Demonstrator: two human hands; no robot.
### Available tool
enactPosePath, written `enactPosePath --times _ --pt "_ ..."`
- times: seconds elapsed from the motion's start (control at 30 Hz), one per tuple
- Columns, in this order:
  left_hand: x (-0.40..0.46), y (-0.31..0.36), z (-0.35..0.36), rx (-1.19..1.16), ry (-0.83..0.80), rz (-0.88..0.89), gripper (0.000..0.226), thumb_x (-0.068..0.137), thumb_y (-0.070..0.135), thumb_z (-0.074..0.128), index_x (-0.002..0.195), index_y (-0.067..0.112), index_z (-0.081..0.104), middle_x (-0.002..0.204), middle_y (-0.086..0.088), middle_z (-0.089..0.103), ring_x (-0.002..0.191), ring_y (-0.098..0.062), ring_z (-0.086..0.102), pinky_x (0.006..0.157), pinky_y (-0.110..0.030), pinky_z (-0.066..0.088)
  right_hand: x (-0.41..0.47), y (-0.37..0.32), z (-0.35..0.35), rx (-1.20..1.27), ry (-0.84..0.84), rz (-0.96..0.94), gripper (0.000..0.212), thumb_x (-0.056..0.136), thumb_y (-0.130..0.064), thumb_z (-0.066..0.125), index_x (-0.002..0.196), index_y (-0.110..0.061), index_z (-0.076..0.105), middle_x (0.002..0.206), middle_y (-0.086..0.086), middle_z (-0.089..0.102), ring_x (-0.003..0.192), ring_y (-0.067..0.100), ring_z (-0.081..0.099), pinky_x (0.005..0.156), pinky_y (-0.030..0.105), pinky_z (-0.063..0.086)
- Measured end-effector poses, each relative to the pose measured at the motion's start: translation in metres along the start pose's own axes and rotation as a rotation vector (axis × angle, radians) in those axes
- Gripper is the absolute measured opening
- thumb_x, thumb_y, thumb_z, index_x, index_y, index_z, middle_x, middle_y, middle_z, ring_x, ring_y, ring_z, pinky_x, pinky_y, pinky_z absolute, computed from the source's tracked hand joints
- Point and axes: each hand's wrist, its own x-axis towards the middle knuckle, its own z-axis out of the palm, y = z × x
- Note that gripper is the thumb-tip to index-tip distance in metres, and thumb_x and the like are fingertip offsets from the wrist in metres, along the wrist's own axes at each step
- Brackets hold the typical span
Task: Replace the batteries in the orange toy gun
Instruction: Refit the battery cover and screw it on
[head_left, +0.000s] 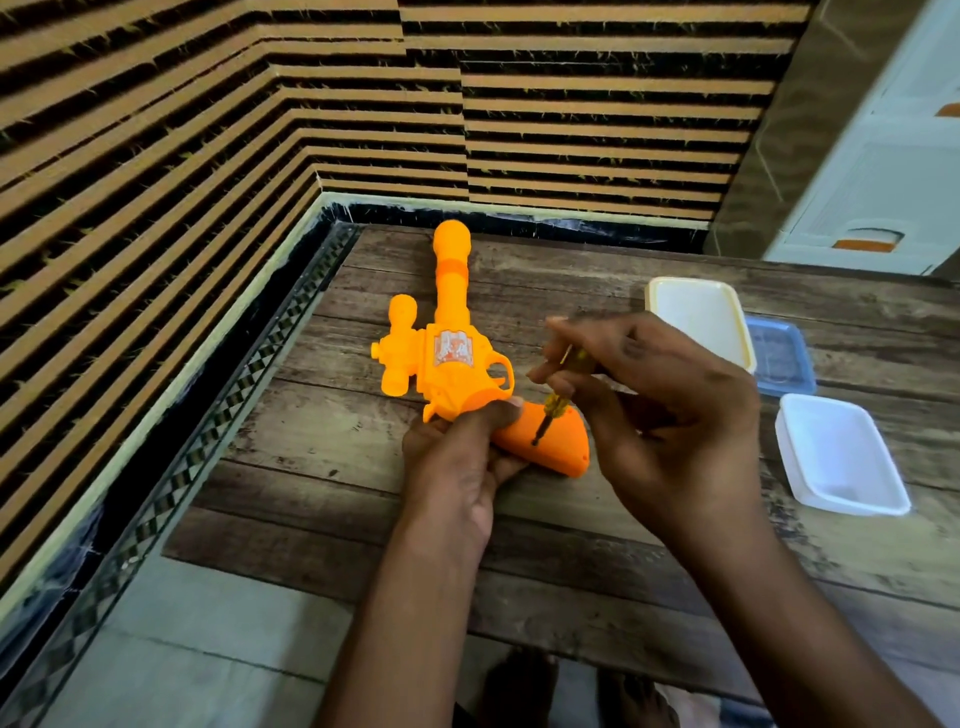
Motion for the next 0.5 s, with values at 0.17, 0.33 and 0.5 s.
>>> enactPosePath --times 0.17,0.33,0.5 --pt "0.0 0.001 0.0 0.003 -0.014 -0.019 0.042 0.083 -0.011 0.071 0.124 -0.001 0.067 0.119 -0.024 0.072 0.111 -0.037 0.07 0.054 -0.038 0.063 -0.001 0.0 0.008 -0.124 0.09 -0.03 0.016 0.093 -0.006 0.08 0.109 -0.003 0.079 0.087 0.01 0.064 0.075 0.026 0.068 0.055 0.041 0.055" --pt "0.0 0.001 0.0 0.025 -0.008 -0.017 0.033 0.085 -0.009 0.069 0.115 0.004 0.067 0.094 -0.016 0.068 0.085 -0.027 0.067 0.045 -0.028 0.056 -0.01 -0.009 0.023 -0.42 0.237 -0.078 0.017 0.094 -0.013 0.08 0.1 0.003 0.078 0.075 0.014 0.053 0.06 0.027 0.055 0.055 0.038 0.046" --pt "-0.001 0.002 0.0 0.014 -0.004 -0.017 0.036 0.082 -0.01 0.071 0.115 0.003 0.069 0.108 -0.02 0.074 0.1 -0.032 0.072 0.055 -0.038 0.063 -0.002 -0.005 0.012 -0.254 0.086 -0.069 0.03 0.096 -0.01 0.076 0.125 -0.001 0.073 0.083 0.011 0.052 0.069 0.024 0.054 0.061 0.038 0.049"
